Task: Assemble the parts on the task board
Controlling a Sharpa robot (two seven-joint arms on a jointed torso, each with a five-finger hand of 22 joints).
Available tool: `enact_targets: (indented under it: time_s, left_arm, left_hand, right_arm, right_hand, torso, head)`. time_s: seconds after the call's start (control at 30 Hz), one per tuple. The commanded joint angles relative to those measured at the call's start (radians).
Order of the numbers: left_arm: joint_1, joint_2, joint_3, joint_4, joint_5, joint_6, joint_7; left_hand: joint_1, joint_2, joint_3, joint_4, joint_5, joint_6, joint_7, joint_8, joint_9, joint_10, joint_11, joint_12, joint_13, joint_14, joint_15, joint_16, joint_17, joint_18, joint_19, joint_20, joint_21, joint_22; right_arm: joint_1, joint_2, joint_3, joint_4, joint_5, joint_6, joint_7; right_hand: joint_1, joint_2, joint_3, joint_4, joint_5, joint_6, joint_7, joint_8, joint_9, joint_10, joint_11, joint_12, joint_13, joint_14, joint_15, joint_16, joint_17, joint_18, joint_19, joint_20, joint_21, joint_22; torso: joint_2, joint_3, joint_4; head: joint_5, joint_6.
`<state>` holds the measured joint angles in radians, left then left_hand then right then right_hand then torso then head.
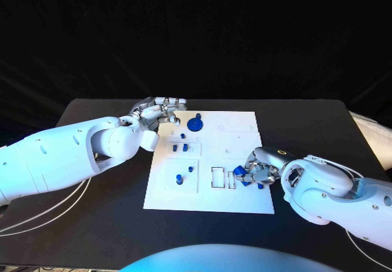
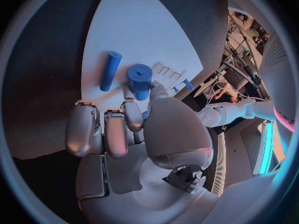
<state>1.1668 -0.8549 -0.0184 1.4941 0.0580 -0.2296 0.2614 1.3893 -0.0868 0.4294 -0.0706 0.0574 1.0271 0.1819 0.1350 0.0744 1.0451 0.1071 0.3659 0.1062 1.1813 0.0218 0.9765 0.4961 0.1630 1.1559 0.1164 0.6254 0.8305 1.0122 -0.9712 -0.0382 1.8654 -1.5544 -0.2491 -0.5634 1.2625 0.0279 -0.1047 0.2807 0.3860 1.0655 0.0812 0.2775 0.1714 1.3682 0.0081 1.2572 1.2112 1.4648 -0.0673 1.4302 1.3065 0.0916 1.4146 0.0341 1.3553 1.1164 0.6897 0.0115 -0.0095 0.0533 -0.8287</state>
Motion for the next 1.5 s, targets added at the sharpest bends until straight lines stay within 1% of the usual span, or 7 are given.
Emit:
enact_targets:
  time_s: [0.03, 0.27, 0.47, 0.67, 1.03, 1.3, 1.5]
  left_arm:
    - [-0.001, 0.001, 0.001, 0.002, -0.005, 0.012, 0.004]
    - [-0.001, 0.001, 0.001, 0.002, -0.005, 0.013, 0.004]
    - [-0.001, 0.002, 0.001, 0.002, -0.005, 0.015, 0.005]
    - [-0.001, 0.003, 0.001, 0.002, -0.005, 0.017, 0.004]
    - [-0.001, 0.003, 0.001, 0.001, -0.005, 0.019, 0.004]
    - [-0.002, 0.004, 0.001, 0.000, -0.005, 0.020, 0.003]
    - [-0.002, 0.005, 0.001, -0.001, -0.005, 0.022, 0.002]
  left_hand:
    - [-0.002, 0.006, -0.003, -0.004, 0.006, -0.006, 0.003, 0.006, -0.002, -0.005, 0.000, 0.005, 0.002, -0.005, -0.001, 0.000, -0.001, 0.019, -0.006, 0.003, -0.004, -0.001]
    - [-0.002, 0.006, -0.003, -0.004, 0.006, -0.006, 0.003, 0.006, -0.002, -0.005, 0.000, 0.005, 0.002, -0.005, -0.001, 0.000, -0.001, 0.019, -0.006, 0.003, -0.004, -0.001]
    - [-0.003, 0.007, -0.003, -0.004, 0.006, -0.008, 0.003, 0.007, -0.002, -0.008, 0.000, 0.007, 0.001, -0.006, -0.001, 0.000, -0.002, 0.019, -0.006, 0.003, -0.005, -0.001]
    - [-0.005, 0.008, -0.004, -0.003, 0.006, -0.008, 0.003, 0.007, -0.002, -0.009, 0.001, 0.008, 0.001, -0.006, -0.001, 0.000, -0.003, 0.019, -0.006, 0.003, -0.006, -0.002]
    - [-0.007, 0.008, -0.005, -0.002, 0.006, -0.009, 0.004, 0.007, -0.002, -0.010, 0.001, 0.009, 0.001, -0.006, 0.000, 0.000, -0.004, 0.019, -0.006, 0.004, -0.006, -0.002]
    - [-0.007, 0.008, -0.005, -0.002, 0.006, -0.009, 0.004, 0.007, -0.002, -0.010, 0.001, 0.009, 0.001, -0.006, 0.000, 0.000, -0.004, 0.019, -0.006, 0.004, -0.006, -0.002]
    - [-0.007, 0.008, -0.005, -0.002, 0.006, -0.009, 0.004, 0.007, -0.002, -0.010, 0.001, 0.009, 0.001, -0.006, 0.000, 0.000, -0.004, 0.019, -0.006, 0.004, -0.006, -0.002]
  right_arm:
    - [0.000, -0.006, 0.001, 0.012, 0.091, -0.186, 0.055]
    - [0.003, 0.001, 0.001, 0.023, 0.165, -0.184, 0.083]
    - [0.004, 0.029, 0.001, 0.018, 0.191, -0.090, 0.079]
    - [0.003, 0.067, 0.001, 0.003, 0.212, 0.027, 0.063]
    - [0.002, 0.091, 0.001, -0.011, 0.186, 0.031, 0.033]
    - [0.002, 0.093, 0.001, -0.012, 0.125, -0.043, 0.026]
    - [0.002, 0.090, 0.001, -0.006, 0.094, -0.064, 0.042]
  right_hand:
    - [0.017, 0.032, -0.002, 0.007, 0.014, 0.021, -0.010, 0.006, 0.020, 0.023, -0.016, 0.002, 0.004, 0.063, -0.009, 0.008, 0.002, -0.008, 0.008, -0.003, 0.005, 0.004]
    - [-0.005, 0.035, -0.016, 0.009, 0.013, 0.022, -0.011, 0.002, 0.027, 0.027, -0.016, 0.001, 0.009, 0.063, -0.010, 0.008, 0.004, -0.009, 0.010, -0.005, 0.007, 0.008]
    - [-0.025, 0.045, -0.026, 0.010, 0.005, 0.027, -0.013, 0.002, 0.035, 0.027, -0.017, -0.005, 0.008, 0.063, -0.011, 0.009, 0.004, -0.009, 0.012, -0.005, 0.009, 0.011]
    - [-0.074, 0.064, -0.052, 0.010, -0.048, 0.034, -0.017, 0.004, 0.054, 0.021, -0.021, -0.031, -0.010, 0.061, -0.013, 0.003, -0.004, -0.009, 0.011, -0.006, 0.008, 0.010]
    - [-0.091, 0.069, -0.066, 0.010, -0.056, 0.036, -0.019, 0.005, 0.066, 0.021, -0.022, -0.041, -0.015, 0.061, -0.015, 0.004, -0.002, -0.010, 0.012, -0.006, 0.009, 0.014]
    - [-0.214, 0.038, -0.171, 0.012, -0.267, 0.016, -0.013, -0.005, 0.102, -0.007, -0.017, -0.107, -0.059, 0.056, -0.011, -0.014, -0.028, -0.007, 0.003, -0.004, -0.001, 0.000]
    - [-0.226, 0.027, -0.185, 0.009, -0.295, 0.012, -0.012, -0.007, 0.114, -0.015, -0.015, -0.128, -0.072, 0.055, -0.009, -0.018, -0.032, -0.007, 0.001, -0.003, -0.002, -0.001]
  torso:
    - [-0.001, -0.0011, 0.0013]
    - [0.000, -0.0022, 0.0040]
    - [0.000, -0.0026, 0.0036]
    - [0.001, -0.0036, 0.0056]
    - [0.001, -0.0034, 0.0058]
    - [0.001, -0.0033, 0.0060]
    - [0.001, -0.0029, 0.0072]
  head:
    - [-0.002, 0.001]
    - [-0.005, 0.003]
    - [-0.004, 0.003]
    - [-0.004, 0.001]
    - [-0.001, -0.003]
    - [-0.002, -0.003]
    - [-0.003, -0.002]
